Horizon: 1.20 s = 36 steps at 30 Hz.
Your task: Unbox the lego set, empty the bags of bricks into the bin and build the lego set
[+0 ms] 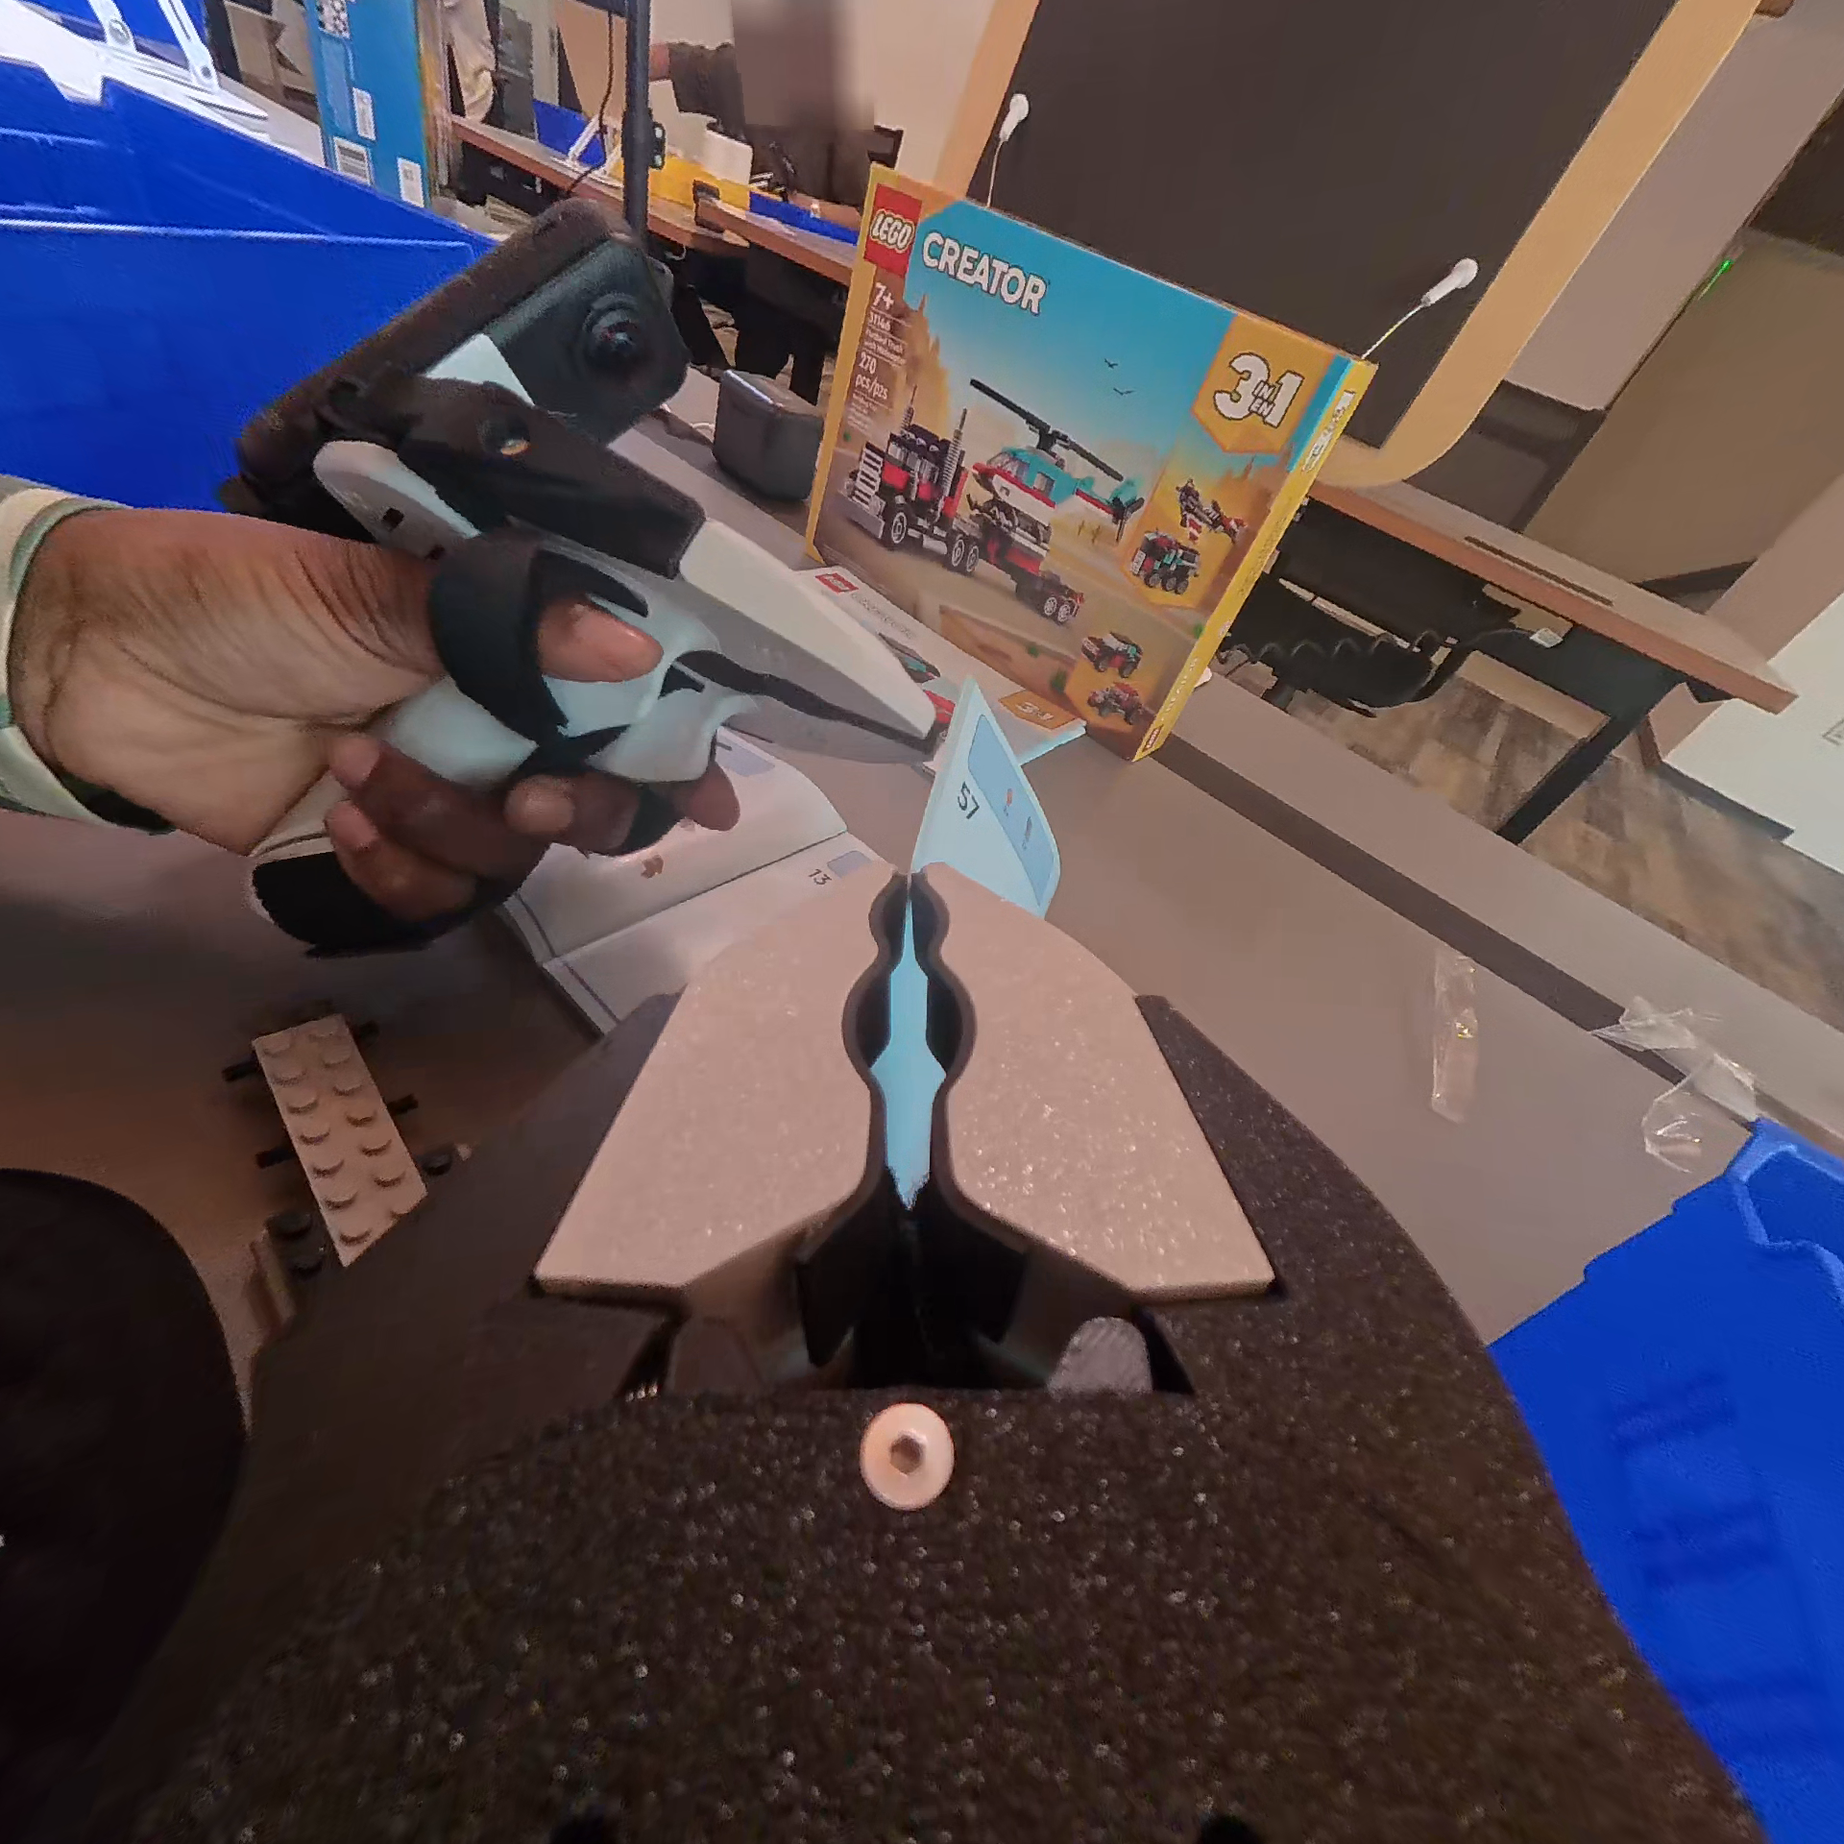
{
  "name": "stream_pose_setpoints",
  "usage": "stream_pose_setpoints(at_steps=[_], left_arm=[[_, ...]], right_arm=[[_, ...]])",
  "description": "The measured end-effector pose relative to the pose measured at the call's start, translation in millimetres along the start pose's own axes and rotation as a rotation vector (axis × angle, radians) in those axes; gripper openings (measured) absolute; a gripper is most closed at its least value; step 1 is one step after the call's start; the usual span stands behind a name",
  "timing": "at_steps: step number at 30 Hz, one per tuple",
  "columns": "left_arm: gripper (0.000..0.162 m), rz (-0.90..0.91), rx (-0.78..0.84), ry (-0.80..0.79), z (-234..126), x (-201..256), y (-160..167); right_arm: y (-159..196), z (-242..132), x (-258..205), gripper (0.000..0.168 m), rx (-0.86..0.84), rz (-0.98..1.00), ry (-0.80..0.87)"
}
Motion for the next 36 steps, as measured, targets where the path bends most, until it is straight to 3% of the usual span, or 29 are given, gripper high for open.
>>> stream_pose_setpoints(at_steps=[25,36], left_arm=[[0.001,-0.014,-0.025,0.017,0,-4,5],[0.000,0.036,-0.091,-0.026,-1,-5,9]], right_arm=[[-1,2,-2,0.001,0.015,0.005,-0.007],[-5,7,-14,0.000,0.001,-0.102,-0.062]])
Point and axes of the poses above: each gripper's, where its closed fingertips meet, z out along the fingers, y out of its underside, x = y × z across the jaws, the point moved 8 cm from there along -z, back along the fingers, and after that the axes turned 6 degrees about -z, right-handed, at the moved point
